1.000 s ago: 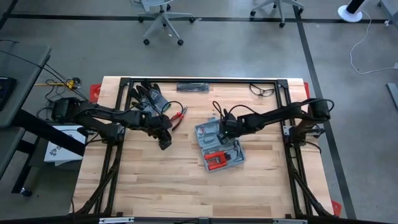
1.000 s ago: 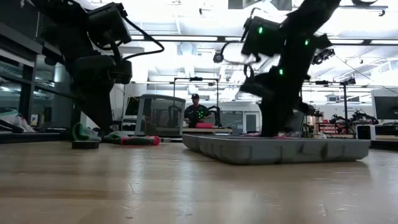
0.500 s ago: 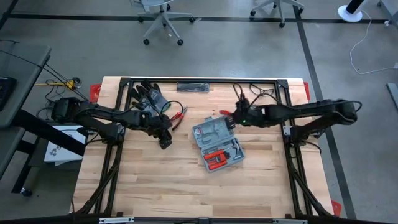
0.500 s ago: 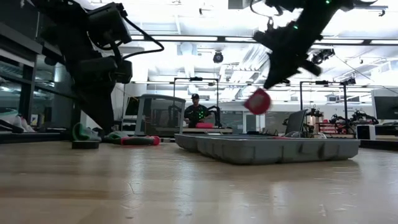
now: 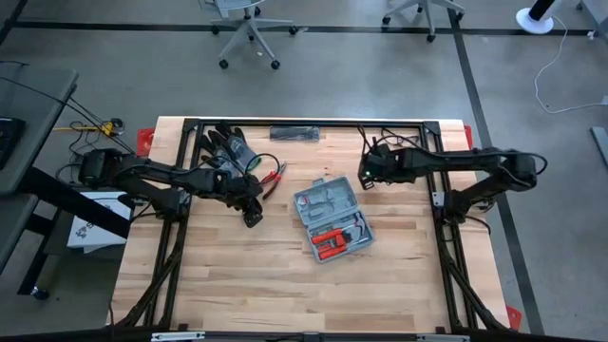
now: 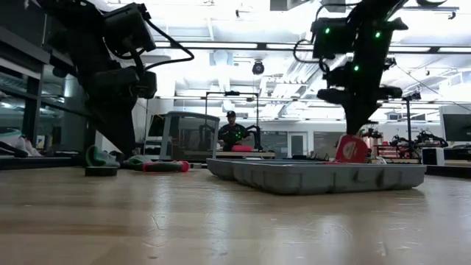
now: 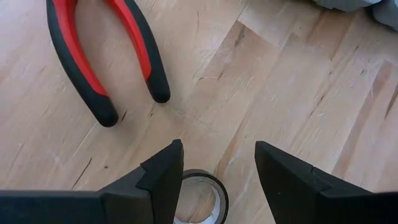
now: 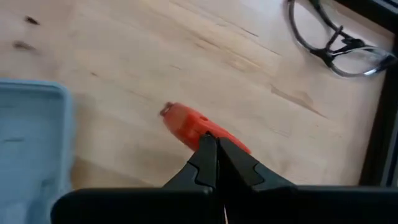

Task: Prefit tool cases
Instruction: Remove the tape measure from the gray prefit tool case, then remove the hammer from the gray prefit tool case

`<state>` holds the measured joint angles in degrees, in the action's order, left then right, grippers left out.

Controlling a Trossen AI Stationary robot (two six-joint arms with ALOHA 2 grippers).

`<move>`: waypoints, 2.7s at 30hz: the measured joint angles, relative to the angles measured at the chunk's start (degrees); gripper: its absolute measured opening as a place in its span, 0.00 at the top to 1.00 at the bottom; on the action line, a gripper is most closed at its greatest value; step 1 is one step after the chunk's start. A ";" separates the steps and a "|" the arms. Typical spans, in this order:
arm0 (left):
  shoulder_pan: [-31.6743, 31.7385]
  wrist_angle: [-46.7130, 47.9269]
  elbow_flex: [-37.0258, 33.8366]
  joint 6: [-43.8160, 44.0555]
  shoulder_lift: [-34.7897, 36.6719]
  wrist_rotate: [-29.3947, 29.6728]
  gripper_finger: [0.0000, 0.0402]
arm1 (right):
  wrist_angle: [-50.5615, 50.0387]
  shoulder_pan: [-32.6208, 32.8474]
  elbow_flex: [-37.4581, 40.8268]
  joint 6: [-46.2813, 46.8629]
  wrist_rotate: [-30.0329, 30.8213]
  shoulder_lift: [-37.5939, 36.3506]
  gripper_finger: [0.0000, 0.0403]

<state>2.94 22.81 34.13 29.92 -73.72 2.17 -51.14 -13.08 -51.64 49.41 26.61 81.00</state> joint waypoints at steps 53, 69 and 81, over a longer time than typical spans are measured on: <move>3.48 -11.23 25.25 -23.18 -33.56 -5.97 0.77 | 24.00 36.81 -0.04 31.68 -7.29 15.12 0.74; 10.83 -1.98 24.94 -26.98 -23.72 -8.93 0.83 | 31.39 33.71 -0.04 26.60 -4.47 16.19 0.74; -0.05 -6.96 24.76 -23.02 -19.53 -10.64 0.83 | 32.93 33.68 -0.04 23.55 -2.76 16.16 0.74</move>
<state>2.89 15.85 58.89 6.90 -93.25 -8.46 -18.21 20.60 -51.68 72.96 23.84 97.17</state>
